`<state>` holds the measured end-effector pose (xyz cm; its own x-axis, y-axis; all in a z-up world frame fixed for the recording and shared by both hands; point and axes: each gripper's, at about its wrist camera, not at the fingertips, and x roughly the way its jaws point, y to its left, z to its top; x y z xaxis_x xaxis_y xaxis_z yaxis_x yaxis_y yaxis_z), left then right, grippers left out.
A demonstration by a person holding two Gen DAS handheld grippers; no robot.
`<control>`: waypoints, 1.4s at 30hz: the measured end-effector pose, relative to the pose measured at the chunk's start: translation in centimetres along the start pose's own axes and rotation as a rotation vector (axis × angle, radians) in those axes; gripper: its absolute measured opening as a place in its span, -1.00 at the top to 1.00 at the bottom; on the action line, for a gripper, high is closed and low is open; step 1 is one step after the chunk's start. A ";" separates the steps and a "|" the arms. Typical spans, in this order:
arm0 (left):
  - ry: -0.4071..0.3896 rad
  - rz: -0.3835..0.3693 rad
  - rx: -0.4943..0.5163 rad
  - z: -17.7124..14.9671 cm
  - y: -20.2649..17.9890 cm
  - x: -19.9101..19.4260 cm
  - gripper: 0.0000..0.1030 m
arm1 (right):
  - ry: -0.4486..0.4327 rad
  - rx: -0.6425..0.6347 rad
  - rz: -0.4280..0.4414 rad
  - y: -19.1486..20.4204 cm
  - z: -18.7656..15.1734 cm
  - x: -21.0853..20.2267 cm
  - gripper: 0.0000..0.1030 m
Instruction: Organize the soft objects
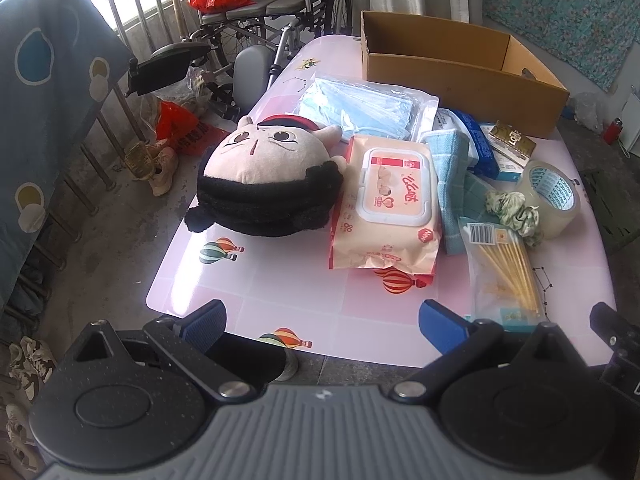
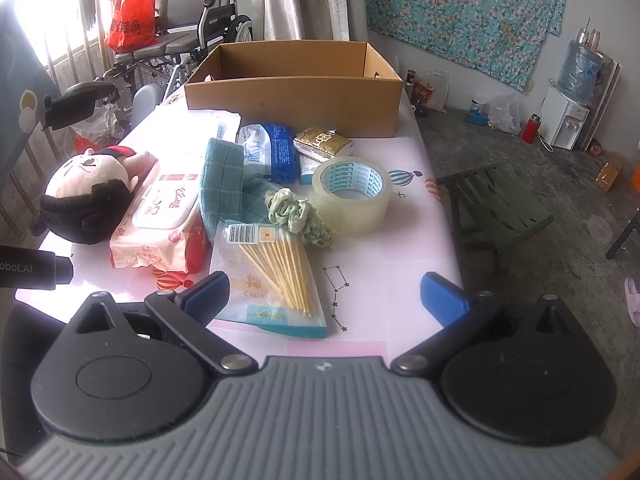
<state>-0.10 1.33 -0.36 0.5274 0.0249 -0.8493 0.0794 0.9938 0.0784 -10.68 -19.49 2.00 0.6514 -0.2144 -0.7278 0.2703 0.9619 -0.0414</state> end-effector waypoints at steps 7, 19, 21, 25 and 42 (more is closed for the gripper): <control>0.001 0.003 0.001 0.0 0.0 0.0 -1.00 | 0.002 0.004 0.000 -0.2 -0.1 -0.1 -0.98; 0.002 0.006 0.003 -0.1 -0.1 0.0 -1.00 | 0.005 0.009 0.002 -0.2 -0.2 -0.1 -0.98; 0.003 0.006 0.003 -0.1 0.0 0.0 -1.00 | 0.007 0.009 0.003 -0.2 -0.2 0.0 -0.98; 0.004 0.008 0.003 -0.3 0.0 0.0 -1.00 | 0.007 0.008 0.003 -0.2 -0.2 0.0 -0.98; 0.009 0.007 0.002 -0.5 0.1 0.2 -1.00 | 0.017 0.007 0.004 0.0 -0.4 0.2 -0.98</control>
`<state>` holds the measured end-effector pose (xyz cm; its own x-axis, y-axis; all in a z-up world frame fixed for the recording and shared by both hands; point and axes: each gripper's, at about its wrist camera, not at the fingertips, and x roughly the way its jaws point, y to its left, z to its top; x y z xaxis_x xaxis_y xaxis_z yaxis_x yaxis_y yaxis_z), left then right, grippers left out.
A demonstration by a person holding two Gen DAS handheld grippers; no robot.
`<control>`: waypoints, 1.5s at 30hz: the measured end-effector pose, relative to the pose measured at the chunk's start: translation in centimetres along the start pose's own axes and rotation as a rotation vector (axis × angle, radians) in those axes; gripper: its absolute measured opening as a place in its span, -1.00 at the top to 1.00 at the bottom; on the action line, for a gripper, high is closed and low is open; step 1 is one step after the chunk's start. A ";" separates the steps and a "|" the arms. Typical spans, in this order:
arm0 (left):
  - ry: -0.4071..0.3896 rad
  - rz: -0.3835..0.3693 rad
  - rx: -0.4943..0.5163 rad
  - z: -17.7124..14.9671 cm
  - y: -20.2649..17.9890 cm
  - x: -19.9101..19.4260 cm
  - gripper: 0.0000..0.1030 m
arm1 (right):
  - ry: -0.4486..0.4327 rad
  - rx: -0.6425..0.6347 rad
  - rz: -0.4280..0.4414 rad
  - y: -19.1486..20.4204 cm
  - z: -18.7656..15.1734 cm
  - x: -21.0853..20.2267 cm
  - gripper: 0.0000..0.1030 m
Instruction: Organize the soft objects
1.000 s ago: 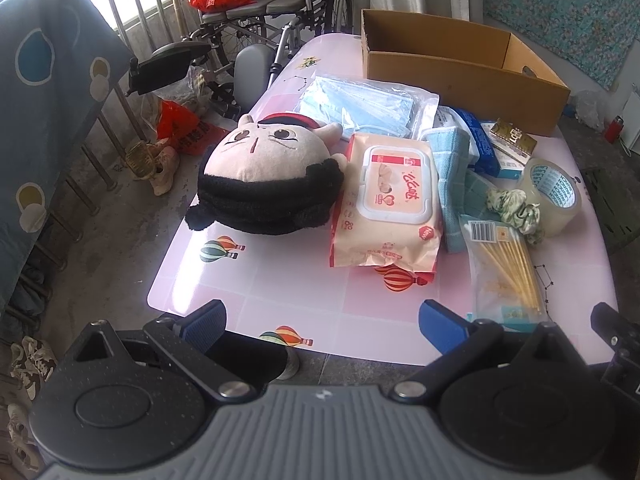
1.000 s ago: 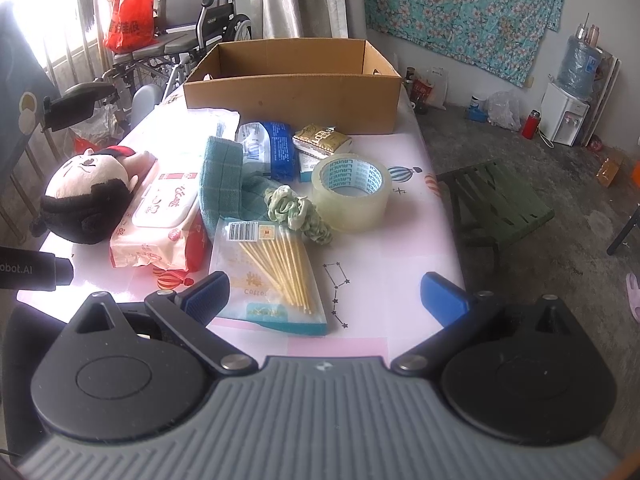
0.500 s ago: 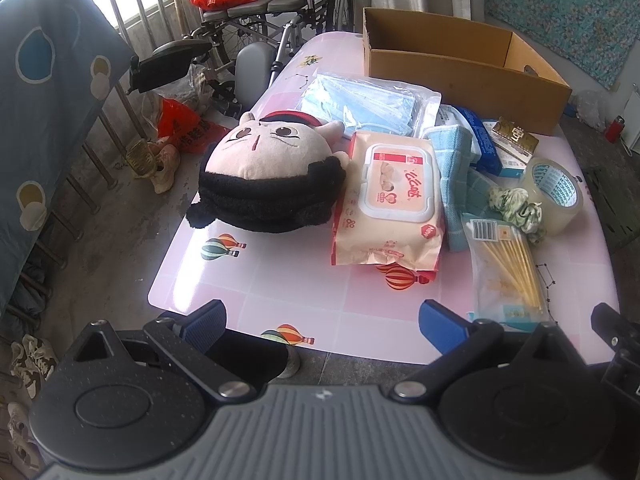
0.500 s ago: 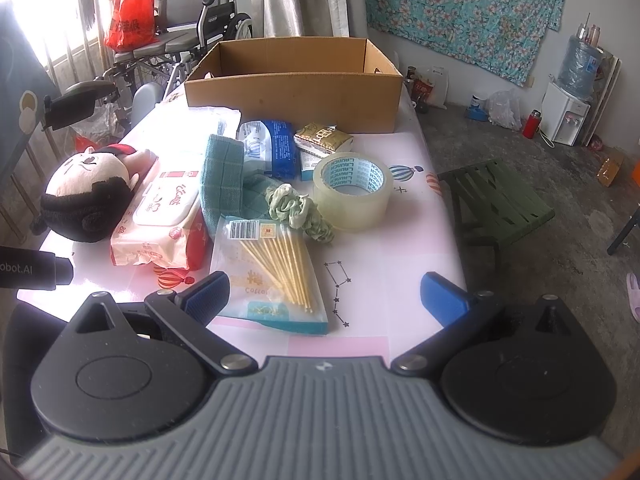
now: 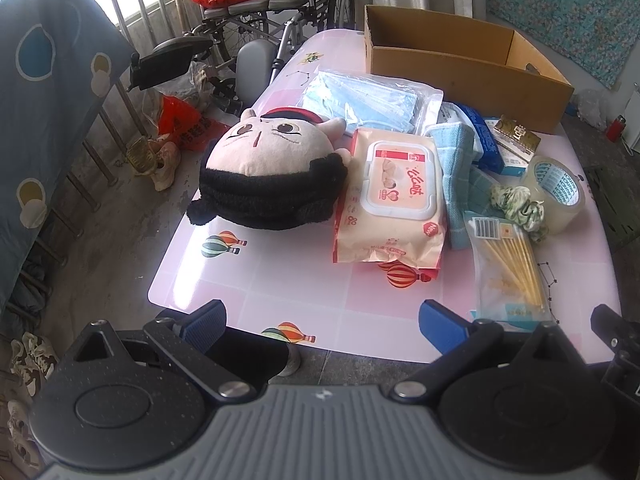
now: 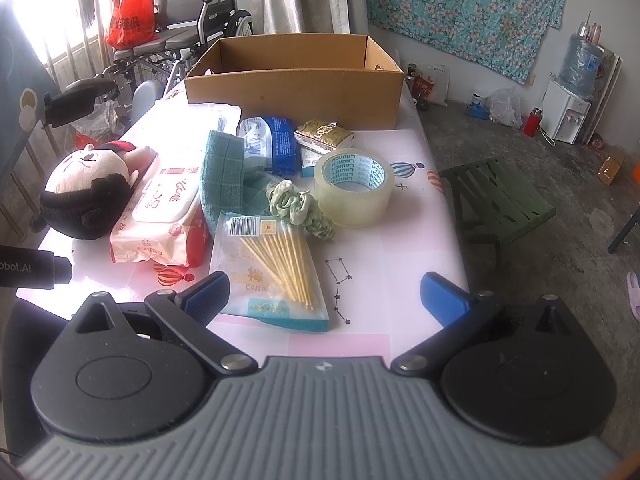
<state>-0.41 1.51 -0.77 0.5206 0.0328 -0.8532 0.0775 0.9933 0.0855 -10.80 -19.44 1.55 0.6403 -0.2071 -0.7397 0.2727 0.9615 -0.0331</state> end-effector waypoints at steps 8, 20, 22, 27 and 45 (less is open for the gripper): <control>0.002 0.000 0.000 0.0 0.1 0.1 -1.00 | 0.002 0.000 0.000 0.0 0.0 0.2 -0.98; 0.004 -0.025 0.035 0.4 -0.9 1.1 -0.99 | 0.004 0.027 0.030 -1.3 0.1 1.7 -0.98; -0.005 -0.055 0.044 0.8 -1.2 1.2 -0.99 | 0.002 0.045 0.061 -2.2 0.3 2.3 -0.98; -0.009 -0.204 0.121 1.2 -2.7 2.3 -0.82 | 0.006 0.125 0.162 -5.1 1.1 4.4 -0.98; 0.185 -0.510 0.311 2.3 -11.1 9.8 -0.37 | 0.010 -0.128 0.492 -4.6 7.5 13.6 0.07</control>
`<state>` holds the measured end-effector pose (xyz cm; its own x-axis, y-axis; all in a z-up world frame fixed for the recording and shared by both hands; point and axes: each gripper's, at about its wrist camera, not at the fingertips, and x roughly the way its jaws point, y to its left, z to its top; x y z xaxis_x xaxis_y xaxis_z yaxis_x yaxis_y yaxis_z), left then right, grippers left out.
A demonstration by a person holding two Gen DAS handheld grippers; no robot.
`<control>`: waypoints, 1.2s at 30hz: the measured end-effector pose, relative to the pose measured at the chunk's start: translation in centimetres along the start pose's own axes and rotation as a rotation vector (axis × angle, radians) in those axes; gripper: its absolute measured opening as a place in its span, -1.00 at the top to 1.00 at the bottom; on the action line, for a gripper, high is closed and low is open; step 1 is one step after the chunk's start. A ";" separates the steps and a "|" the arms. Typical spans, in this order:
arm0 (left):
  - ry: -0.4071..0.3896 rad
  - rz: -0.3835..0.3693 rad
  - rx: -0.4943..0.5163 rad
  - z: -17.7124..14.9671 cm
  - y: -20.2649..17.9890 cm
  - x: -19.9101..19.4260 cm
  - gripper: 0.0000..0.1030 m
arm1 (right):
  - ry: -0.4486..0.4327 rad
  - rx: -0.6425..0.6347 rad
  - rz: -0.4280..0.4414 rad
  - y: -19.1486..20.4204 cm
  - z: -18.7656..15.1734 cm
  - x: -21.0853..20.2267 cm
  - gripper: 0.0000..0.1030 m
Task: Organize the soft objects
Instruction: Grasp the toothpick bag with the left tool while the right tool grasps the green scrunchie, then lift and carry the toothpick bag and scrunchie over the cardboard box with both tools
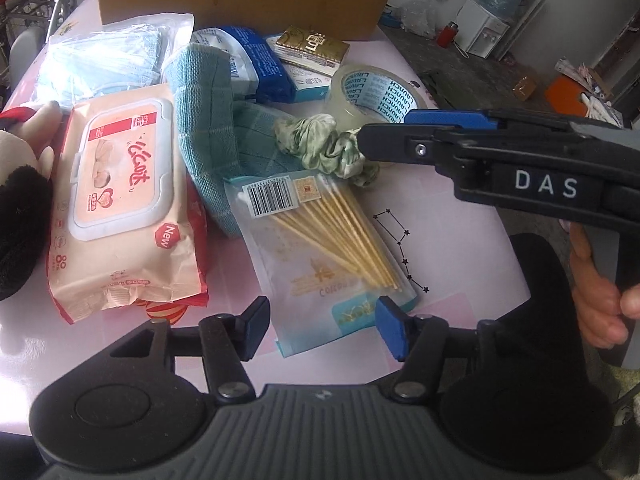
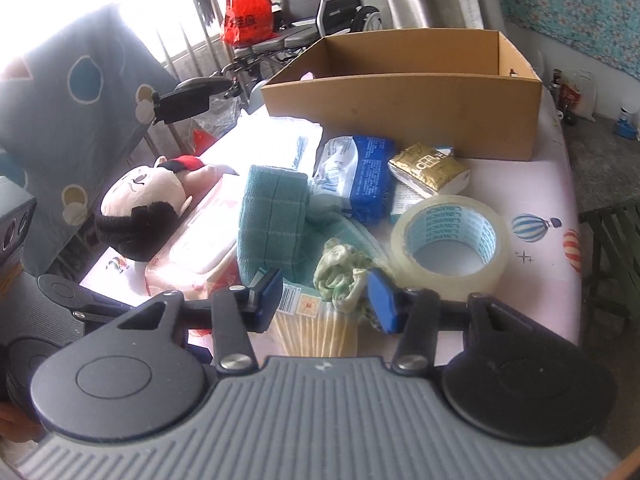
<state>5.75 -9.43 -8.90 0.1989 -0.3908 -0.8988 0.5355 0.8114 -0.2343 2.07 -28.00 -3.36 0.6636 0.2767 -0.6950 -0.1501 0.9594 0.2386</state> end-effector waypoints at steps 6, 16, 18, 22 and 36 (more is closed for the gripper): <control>0.064 0.050 0.001 1.0 0.2 2.4 -0.49 | 0.050 -0.069 0.027 -0.3 1.0 3.6 -0.06; 0.074 0.049 -0.030 1.7 0.9 4.7 0.31 | 0.127 -0.185 0.006 -0.3 0.6 7.1 0.44; 0.058 0.044 -0.038 1.9 1.0 4.5 0.57 | 0.123 -0.179 -0.003 -0.5 0.4 7.0 0.59; 0.024 0.049 -0.019 1.9 0.9 3.6 0.92 | 0.080 -0.140 -0.014 -1.3 0.6 5.6 0.74; 0.035 0.034 -0.018 0.4 -0.1 1.8 0.62 | 0.095 0.008 -0.123 -1.9 -3.8 -0.5 0.76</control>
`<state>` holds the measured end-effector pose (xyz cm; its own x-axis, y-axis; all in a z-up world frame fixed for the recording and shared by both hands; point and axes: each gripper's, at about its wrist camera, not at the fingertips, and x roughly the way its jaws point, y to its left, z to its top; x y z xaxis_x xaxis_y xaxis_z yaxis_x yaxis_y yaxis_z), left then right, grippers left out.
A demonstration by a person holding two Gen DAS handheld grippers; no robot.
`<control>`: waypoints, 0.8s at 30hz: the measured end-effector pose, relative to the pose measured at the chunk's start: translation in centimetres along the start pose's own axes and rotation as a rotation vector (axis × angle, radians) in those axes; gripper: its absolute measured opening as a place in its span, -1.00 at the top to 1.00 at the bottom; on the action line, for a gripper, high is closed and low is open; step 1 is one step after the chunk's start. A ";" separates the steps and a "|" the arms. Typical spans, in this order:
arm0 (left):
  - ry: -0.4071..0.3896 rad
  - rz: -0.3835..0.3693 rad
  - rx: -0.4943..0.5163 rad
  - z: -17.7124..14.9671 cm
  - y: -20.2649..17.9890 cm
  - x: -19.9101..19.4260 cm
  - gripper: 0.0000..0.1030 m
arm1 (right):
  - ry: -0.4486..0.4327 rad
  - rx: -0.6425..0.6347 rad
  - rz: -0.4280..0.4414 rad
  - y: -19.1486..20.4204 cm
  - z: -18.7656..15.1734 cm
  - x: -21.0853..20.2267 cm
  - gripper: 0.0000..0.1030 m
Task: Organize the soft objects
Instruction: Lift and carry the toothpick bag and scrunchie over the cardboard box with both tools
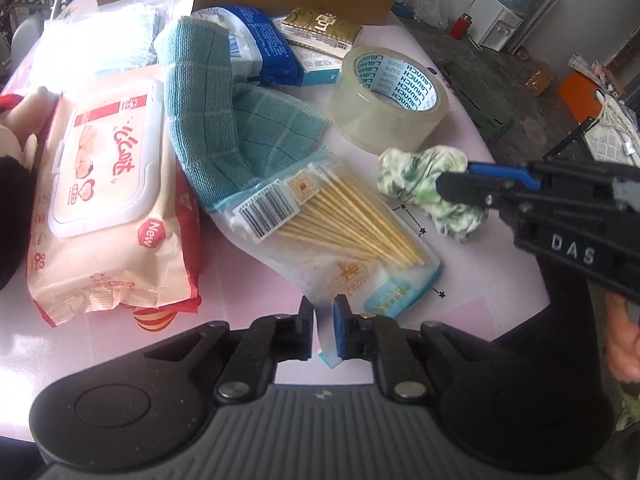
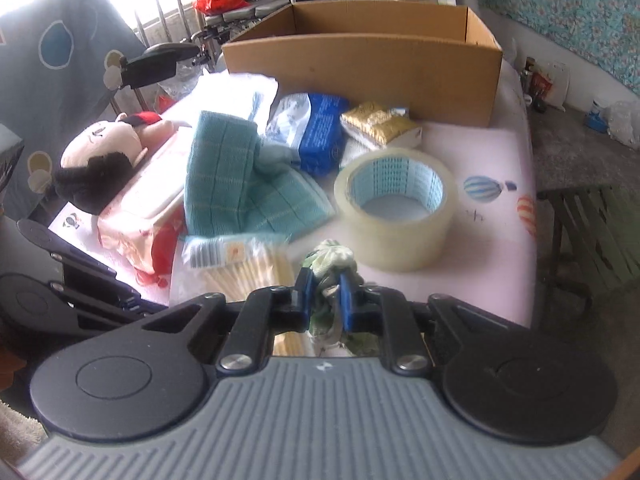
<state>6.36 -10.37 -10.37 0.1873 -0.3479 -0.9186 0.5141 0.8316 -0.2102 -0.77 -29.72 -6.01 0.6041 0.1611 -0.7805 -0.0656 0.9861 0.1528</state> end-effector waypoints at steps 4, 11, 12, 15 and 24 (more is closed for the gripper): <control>0.026 -0.083 -0.100 0.4 1.8 0.9 0.23 | 0.046 0.040 0.049 0.3 -1.4 1.8 0.75; 0.002 -0.076 -0.150 0.9 2.8 1.8 0.04 | 0.081 0.183 0.120 -1.8 -1.5 3.6 0.73; -0.002 -0.077 -0.151 1.0 2.7 1.8 0.12 | 0.089 0.208 0.133 -2.1 -1.6 3.8 0.73; -0.019 -0.048 -0.143 1.3 2.3 1.9 0.65 | 0.099 0.259 0.159 -2.8 -2.0 4.2 0.73; -0.111 -0.034 -0.066 1.2 0.1 -0.8 0.99 | 0.033 0.312 0.169 -3.1 -1.8 1.6 0.75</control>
<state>7.24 -10.51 -9.27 0.2637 -0.4191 -0.8688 0.4665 0.8437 -0.2654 -1.06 -32.50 -8.82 0.5790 0.3273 -0.7468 0.0861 0.8863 0.4551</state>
